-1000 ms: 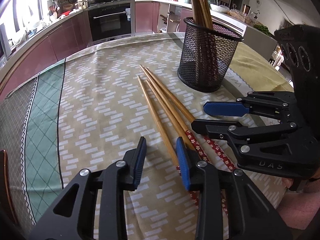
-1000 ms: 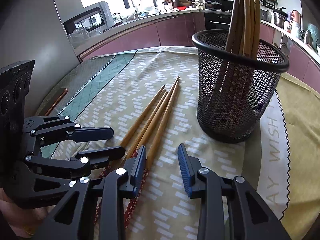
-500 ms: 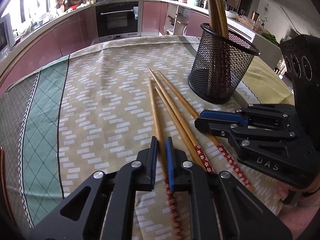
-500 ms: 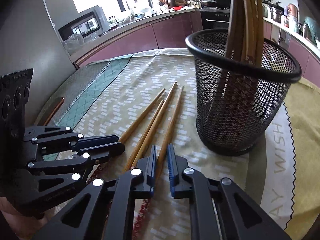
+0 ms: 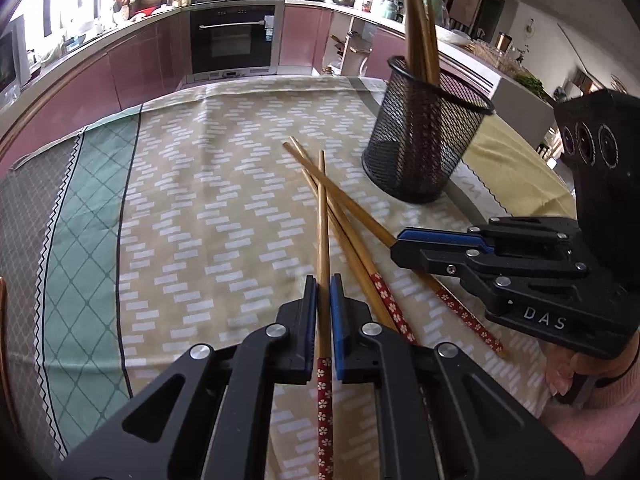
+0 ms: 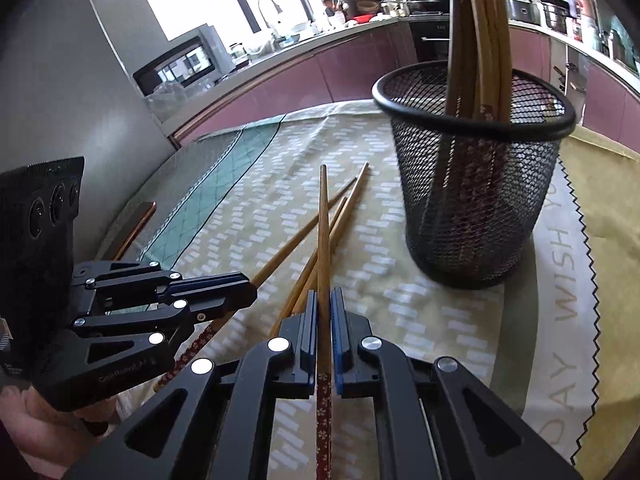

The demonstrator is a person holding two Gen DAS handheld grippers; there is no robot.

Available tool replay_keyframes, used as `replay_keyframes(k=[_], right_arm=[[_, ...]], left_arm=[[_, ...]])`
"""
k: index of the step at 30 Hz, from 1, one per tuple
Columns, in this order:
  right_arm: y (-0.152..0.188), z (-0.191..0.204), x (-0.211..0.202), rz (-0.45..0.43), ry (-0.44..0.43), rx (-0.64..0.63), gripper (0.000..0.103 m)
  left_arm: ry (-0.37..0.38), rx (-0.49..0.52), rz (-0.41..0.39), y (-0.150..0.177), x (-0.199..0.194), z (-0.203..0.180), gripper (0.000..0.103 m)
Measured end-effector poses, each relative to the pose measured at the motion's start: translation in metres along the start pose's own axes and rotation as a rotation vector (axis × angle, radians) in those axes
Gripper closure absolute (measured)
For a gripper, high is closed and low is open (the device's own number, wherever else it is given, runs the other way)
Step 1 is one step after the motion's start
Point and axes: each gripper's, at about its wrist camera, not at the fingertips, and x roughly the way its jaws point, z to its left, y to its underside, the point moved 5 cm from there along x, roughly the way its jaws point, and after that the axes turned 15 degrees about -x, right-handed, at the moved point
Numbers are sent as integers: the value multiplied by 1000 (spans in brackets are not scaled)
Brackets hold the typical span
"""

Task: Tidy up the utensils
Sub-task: 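Lower the right gripper onto a chopstick and close on it, then lift the chopstick upright and lower it into the mesh cup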

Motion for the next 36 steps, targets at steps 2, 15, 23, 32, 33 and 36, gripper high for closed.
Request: replay_keyframes(k=[2,15,23,32,33,36], right_arm=[[-1,2,2,11,-2,-10,97],[-10,2,13,31,14,-34,97],[-14,1,-13,-45,9,-36,97],[-24,-7,-62,-167,15,-25,97],[-25,-9,-69,-182,17,-20,97],[-29,-15,-86,-225,22,-8,97]], left_arm=[[-2,11,14,4,2,0,95],[8,28,36,-17,21,-3,88],[8,12,2,-22,11,-8,96],[102,30,-92,-38,-37,-23,96],[114,32,-100,-40,-42,-25,96],[154,39,-130,-46,-60,-31,96]])
